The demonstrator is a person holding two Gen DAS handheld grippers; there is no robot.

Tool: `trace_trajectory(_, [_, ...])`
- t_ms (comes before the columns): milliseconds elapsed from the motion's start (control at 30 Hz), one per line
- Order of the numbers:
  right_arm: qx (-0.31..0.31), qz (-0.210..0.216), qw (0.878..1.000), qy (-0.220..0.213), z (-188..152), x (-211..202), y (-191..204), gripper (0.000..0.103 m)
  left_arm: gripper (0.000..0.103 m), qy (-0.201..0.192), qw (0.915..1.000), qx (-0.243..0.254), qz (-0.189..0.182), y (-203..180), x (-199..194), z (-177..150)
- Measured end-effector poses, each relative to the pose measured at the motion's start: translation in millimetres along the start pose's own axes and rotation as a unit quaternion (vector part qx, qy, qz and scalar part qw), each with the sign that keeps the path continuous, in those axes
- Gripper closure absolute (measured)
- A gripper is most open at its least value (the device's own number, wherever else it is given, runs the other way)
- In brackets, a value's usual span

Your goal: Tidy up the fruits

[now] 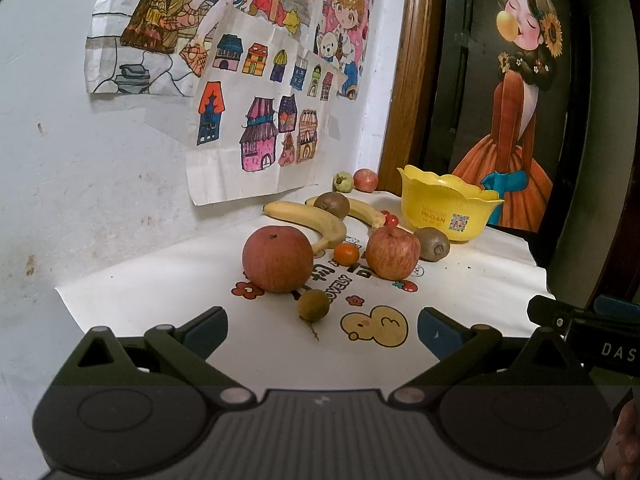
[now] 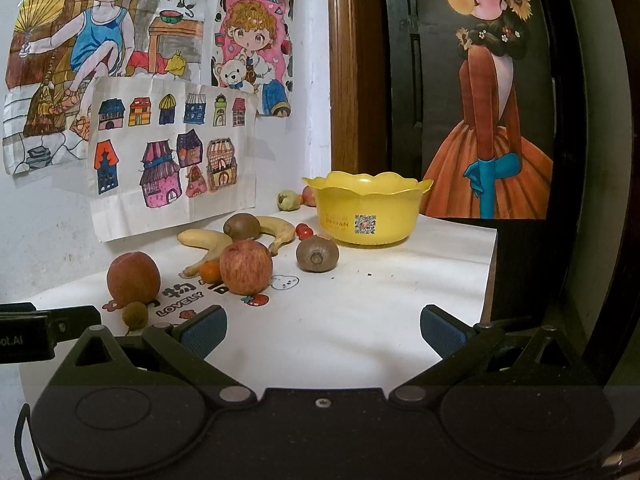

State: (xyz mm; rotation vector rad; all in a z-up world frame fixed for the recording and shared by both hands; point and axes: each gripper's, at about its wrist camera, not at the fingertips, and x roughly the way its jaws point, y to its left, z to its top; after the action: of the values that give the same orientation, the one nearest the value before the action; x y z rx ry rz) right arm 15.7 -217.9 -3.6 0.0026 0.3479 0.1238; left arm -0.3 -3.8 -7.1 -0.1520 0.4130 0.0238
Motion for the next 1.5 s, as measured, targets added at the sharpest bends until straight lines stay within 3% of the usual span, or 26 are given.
trace_trajectory(667, [0.019, 0.038, 0.999, -0.008, 9.4, 4.2, -12.4, 0.001, 0.0, 0.002, 0.9999, 0.011, 0.01, 6.7, 3.6, 2.2])
trace_trajectory(833, [0.059, 0.098, 0.993, -0.01, 22.7, 10.2, -25.0, 0.001, 0.0, 0.0, 0.9994, 0.031, 0.016, 9.9, 3.3, 13.3])
trace_trajectory(967, [0.038, 0.133, 0.99, -0.027, 40.8, 13.3, -28.3, 0.001, 0.0, 0.0, 0.9991, 0.042, -0.004, 17.4, 2.3, 27.6])
trace_trajectory(1067, [0.003, 0.159, 0.987, -0.011, 58.0, 20.8, -29.9, 0.001, 0.0, 0.009, 0.9985, 0.048, -0.026, 21.8, 5.1, 36.5])
trace_trajectory(1233, [-0.004, 0.192, 0.981, 0.033, 76.9, 43.7, -35.6, 0.001, 0.0, 0.022, 0.997, 0.06, -0.043, 21.1, 17.8, 40.5])
trace_trajectory(1500, [-0.031, 0.214, 0.974, 0.061, 74.0, 75.8, -26.2, 0.001, 0.0, 0.061, 0.9953, 0.049, -0.058, 20.0, 46.2, 33.2])
